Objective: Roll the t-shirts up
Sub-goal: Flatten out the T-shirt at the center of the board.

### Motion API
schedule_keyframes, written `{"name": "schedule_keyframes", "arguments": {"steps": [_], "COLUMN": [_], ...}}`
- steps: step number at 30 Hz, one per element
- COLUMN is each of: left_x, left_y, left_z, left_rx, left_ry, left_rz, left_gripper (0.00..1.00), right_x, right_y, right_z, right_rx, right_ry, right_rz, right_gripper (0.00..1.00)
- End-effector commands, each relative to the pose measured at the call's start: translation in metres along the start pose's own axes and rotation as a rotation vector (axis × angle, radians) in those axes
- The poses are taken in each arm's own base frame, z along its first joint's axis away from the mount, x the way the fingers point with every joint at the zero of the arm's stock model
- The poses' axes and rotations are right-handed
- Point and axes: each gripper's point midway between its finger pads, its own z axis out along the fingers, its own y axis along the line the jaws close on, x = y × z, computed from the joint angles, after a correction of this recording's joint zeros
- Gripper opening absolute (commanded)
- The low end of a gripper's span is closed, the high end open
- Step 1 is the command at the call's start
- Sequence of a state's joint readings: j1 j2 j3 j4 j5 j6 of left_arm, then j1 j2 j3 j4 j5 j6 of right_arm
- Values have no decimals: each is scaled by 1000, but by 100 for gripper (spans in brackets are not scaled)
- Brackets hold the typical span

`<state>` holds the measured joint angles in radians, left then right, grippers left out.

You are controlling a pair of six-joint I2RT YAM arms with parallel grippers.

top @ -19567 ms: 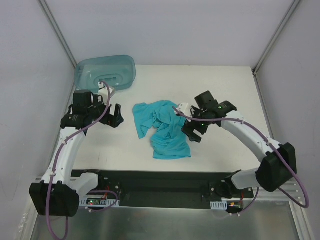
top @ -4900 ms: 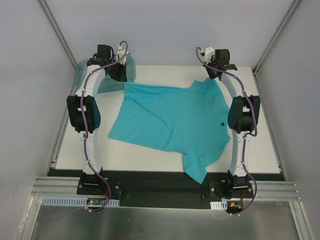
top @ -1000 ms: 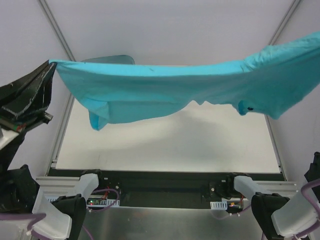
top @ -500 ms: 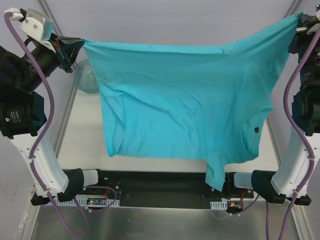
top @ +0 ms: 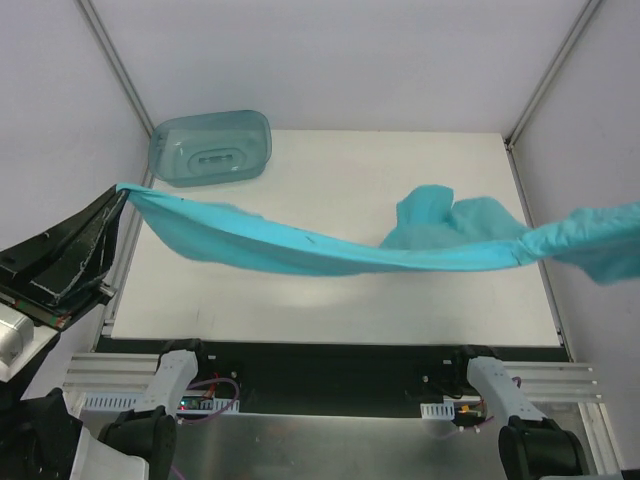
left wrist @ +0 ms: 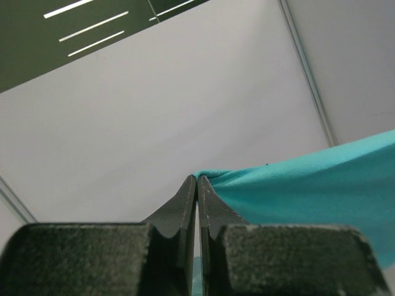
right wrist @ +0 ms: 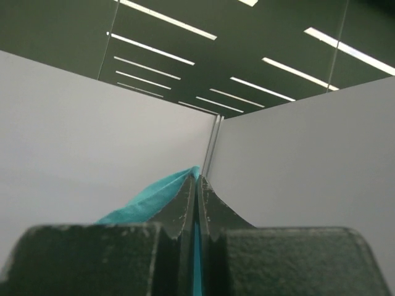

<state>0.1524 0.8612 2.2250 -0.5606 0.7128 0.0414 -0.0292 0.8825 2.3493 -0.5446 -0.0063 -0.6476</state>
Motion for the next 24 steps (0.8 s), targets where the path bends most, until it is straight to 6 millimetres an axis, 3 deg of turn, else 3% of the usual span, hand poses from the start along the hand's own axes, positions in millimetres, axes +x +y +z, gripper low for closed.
{"name": "schedule_keyframes", "arguments": {"steps": [1,4,5,8,9,10,11,12,13,14,15,16,18,19,20,21,22,23,24], "left_x": [-4,-13,-15,9,32,47,64,104,125,174,198,221,301,326,382,407,430,476,498], "left_y": [24,35,40,53,60,61,63,63,62,61,53,52,45,41,32,26,15,7,1], "left_z": [9,15,18,38,48,54,59,67,72,76,78,80,81,82,77,76,77,76,76], "left_rx": [-101,-126,-132,-106,-92,-75,-59,-21,4,32,90,109,137,154,167,179,222,235,242], "left_ry": [-14,-38,-45,4,50,79,111,184,218,305,339,372,504,539,635,677,710,786,826], "left_rz": [0,29,45,29,-3,-23,-53,-126,-163,-251,-303,-339,-508,-557,-662,-705,-735,-807,-842], "left_gripper": [0,0,0,0,0,0,0,0,0,0,0,0,0,0,1,2,2,0,0], "right_x": [12,7,12,35,46,78,88,110,162,182,210,265,313,359,396,425,470,495,523], "right_y": [-2,-5,-1,15,22,36,45,56,79,94,110,138,169,190,211,225,244,257,267], "right_z": [5,14,26,55,63,75,83,90,94,98,98,89,80,72,56,47,35,29,19], "right_rx": [13,21,10,-39,-53,-88,-113,-142,-195,-234,-279,-356,-441,-473,-520,-543,-567,-577,-585], "right_ry": [44,17,16,22,36,98,92,121,213,221,267,371,443,542,624,689,787,831,888], "right_rz": [-38,-62,-70,-64,-52,-43,-34,-29,-20,-5,10,29,76,122,147,165,188,213,223], "right_gripper": [0,1,1,1,1,1,1,1,1,1,1,1,1,1,1,1,1,1,1]}}
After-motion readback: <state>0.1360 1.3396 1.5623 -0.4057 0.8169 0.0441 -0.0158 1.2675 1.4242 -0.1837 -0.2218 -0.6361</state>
